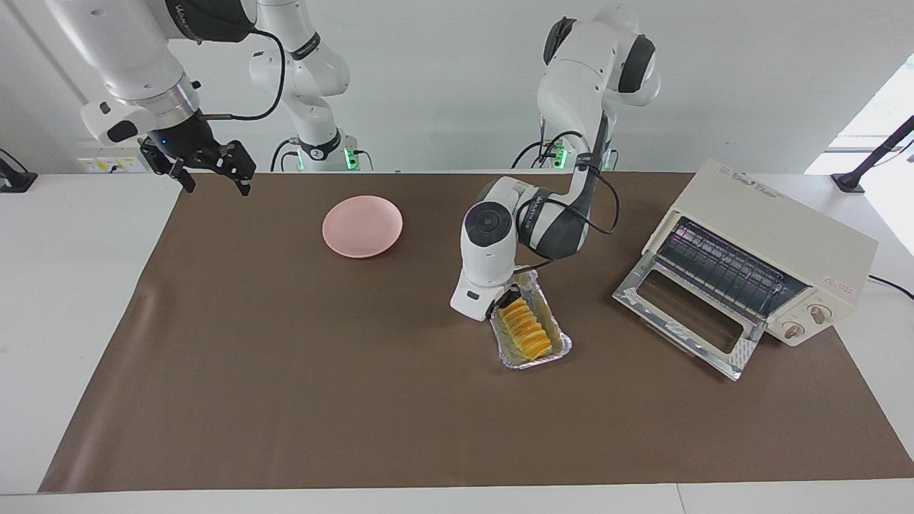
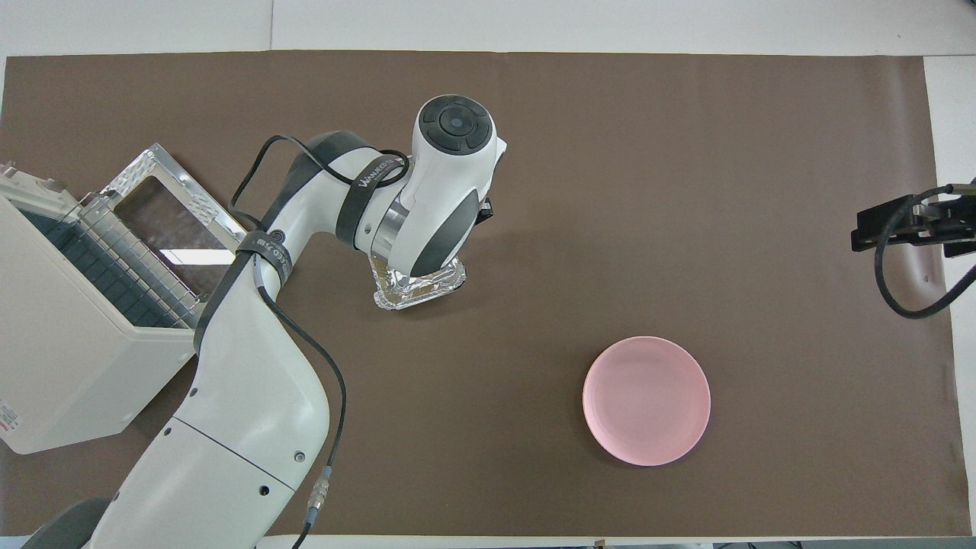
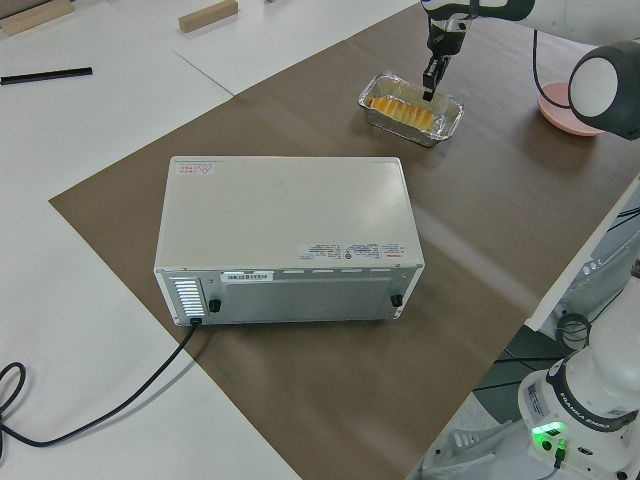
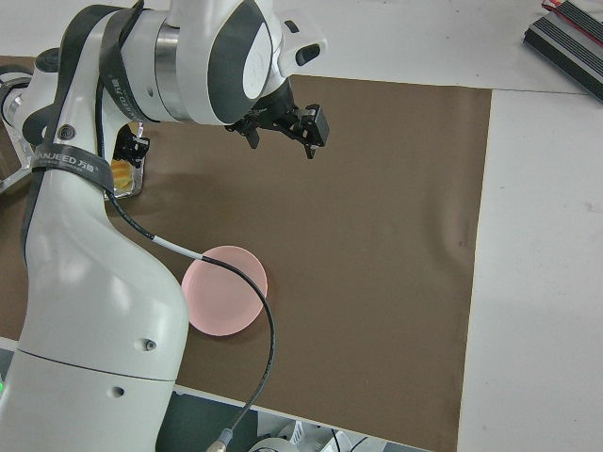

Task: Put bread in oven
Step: 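Lift the foil tray with the left gripper, then carry the foil tray with the left gripper into the open oven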

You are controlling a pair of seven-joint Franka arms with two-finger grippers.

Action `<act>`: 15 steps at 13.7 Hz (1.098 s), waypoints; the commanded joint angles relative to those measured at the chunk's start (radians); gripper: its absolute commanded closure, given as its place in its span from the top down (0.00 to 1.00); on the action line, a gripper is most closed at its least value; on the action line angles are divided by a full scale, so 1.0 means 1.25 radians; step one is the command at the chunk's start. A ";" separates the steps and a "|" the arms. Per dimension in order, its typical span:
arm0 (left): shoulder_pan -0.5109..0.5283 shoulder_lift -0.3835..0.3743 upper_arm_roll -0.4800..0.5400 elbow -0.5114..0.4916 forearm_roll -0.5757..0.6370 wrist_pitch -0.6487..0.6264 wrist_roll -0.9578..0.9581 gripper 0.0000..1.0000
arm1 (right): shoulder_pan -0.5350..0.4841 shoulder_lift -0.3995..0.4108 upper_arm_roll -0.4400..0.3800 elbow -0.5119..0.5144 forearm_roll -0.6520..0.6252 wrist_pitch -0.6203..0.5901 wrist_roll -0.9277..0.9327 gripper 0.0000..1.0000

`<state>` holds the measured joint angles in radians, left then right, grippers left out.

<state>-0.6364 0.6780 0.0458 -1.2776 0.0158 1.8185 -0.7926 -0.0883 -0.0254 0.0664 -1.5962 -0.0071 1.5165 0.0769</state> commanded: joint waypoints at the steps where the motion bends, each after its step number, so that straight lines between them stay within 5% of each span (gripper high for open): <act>1: 0.001 -0.015 0.039 0.066 0.012 -0.111 -0.011 0.00 | -0.016 -0.019 0.009 -0.021 0.015 -0.003 -0.012 1.00; 9: 0.026 -0.104 0.233 0.075 0.000 -0.218 -0.005 0.00 | -0.029 -0.020 0.008 -0.030 0.014 0.002 -0.011 1.00; 15: 0.141 -0.130 0.246 0.006 -0.020 -0.193 -0.008 0.00 | -0.029 -0.024 0.008 -0.032 0.014 -0.001 -0.011 1.00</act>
<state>-0.4731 0.5513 0.3547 -1.2189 -0.0003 1.5577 -0.7916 -0.1030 -0.0263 0.0655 -1.6049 -0.0071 1.5136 0.0769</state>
